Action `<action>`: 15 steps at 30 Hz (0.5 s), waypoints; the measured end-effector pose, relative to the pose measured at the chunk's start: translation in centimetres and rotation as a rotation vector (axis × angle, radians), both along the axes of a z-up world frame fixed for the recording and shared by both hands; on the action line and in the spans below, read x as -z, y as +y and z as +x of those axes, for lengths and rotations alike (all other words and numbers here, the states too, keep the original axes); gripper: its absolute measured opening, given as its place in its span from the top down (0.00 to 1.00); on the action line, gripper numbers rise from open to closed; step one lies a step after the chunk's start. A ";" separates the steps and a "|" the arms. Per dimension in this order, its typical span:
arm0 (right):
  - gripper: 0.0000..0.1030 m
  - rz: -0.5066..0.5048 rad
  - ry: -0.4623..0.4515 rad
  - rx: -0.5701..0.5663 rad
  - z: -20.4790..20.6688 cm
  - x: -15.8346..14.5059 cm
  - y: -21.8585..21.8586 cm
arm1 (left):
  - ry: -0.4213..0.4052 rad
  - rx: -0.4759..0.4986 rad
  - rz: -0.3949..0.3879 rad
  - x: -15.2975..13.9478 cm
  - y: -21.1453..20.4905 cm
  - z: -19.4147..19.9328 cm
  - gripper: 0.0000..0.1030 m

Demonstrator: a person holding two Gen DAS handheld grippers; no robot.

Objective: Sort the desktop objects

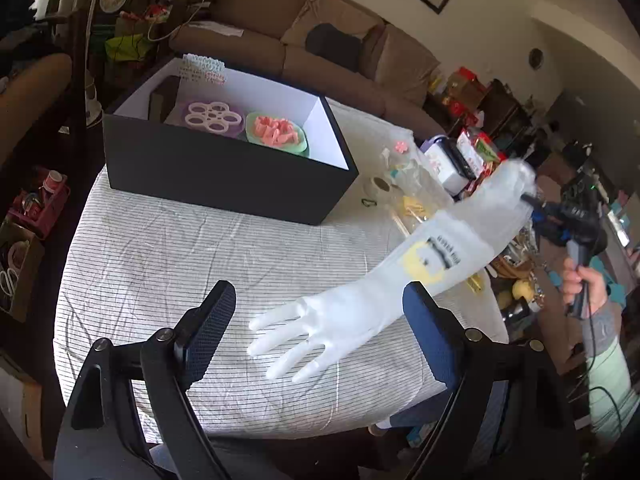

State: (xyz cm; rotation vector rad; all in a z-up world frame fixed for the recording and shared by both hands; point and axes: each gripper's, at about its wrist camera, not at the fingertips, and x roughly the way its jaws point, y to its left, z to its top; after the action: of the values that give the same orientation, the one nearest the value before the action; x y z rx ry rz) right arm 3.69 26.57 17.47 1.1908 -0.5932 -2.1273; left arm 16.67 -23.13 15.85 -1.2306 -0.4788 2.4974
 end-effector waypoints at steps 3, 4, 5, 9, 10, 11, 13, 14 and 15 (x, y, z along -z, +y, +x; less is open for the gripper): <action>0.82 0.067 -0.148 0.129 2.6 7.9 6.3 | -0.035 0.063 -0.069 1.0 2.7 -0.9 0.18; 0.82 0.066 -0.166 0.173 3.8 9.2 8.4 | -0.045 0.092 -0.091 1.5 3.9 -1.4 0.18; 0.82 0.062 -0.175 0.220 4.9 10.1 10.5 | -0.056 0.116 -0.114 1.9 5.1 -1.9 0.18; 0.75 0.054 -0.187 0.295 6.9 9.9 14.6 | -0.078 0.219 -0.209 3.9 10.5 -3.7 0.18; 0.71 0.108 -0.178 0.296 6.8 9.3 14.5 | -0.081 0.242 -0.248 4.4 11.9 -3.9 0.18; 0.71 0.127 -0.170 0.295 6.8 8.8 14.5 | -0.078 0.268 -0.288 5.0 13.3 -4.0 0.18; 0.76 0.076 -0.153 0.279 6.6 8.0 14.6 | -0.079 0.323 -0.354 6.3 15.9 -4.0 0.18; 0.79 0.072 -0.149 0.276 6.6 7.7 14.5 | -0.091 0.350 -0.390 7.2 17.0 -4.0 0.18; 0.83 0.071 -0.142 0.267 6.4 7.4 14.3 | -0.104 0.374 -0.430 8.1 18.0 -3.9 0.19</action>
State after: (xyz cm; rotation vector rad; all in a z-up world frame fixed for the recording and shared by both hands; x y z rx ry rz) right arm 10.13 40.88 10.03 1.3755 -0.7834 -2.3138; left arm 12.80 -5.14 7.80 -1.4473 0.2663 2.2804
